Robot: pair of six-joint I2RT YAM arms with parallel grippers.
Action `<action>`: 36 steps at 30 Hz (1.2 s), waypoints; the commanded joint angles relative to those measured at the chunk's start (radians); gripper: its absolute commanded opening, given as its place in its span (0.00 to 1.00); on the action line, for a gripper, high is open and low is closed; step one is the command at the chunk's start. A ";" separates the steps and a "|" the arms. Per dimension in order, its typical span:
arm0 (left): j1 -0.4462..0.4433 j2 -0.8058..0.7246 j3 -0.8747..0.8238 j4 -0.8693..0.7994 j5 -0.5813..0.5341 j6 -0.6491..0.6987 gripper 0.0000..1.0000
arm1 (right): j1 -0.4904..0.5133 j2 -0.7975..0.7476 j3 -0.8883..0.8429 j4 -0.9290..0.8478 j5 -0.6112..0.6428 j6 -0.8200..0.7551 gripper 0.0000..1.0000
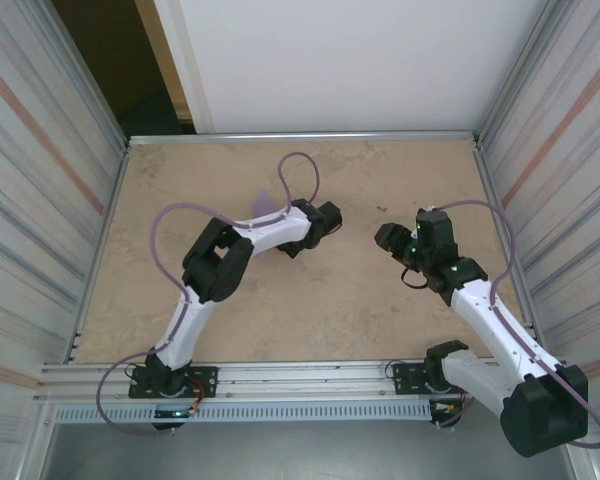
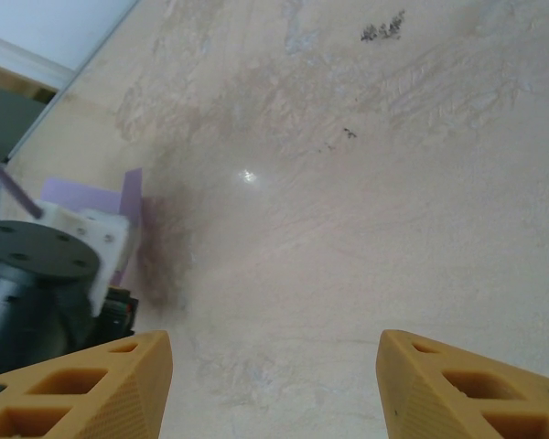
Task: Fold a paper plane with a square sheet of paper (pick it up from the middle)
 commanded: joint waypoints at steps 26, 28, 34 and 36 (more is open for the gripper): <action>-0.030 -0.235 -0.136 0.160 0.782 -0.233 0.41 | -0.010 0.024 -0.011 0.006 0.019 0.034 0.65; -0.030 -0.297 -0.202 0.229 0.904 -0.277 0.45 | -0.010 0.023 -0.017 0.009 0.027 0.040 0.66; 0.035 -0.465 -0.360 0.421 1.092 -0.362 0.49 | -0.011 0.042 -0.023 0.041 0.005 0.053 0.68; 0.098 -0.513 -0.429 0.503 1.129 -0.386 0.50 | -0.010 0.073 -0.021 0.057 -0.018 0.051 0.68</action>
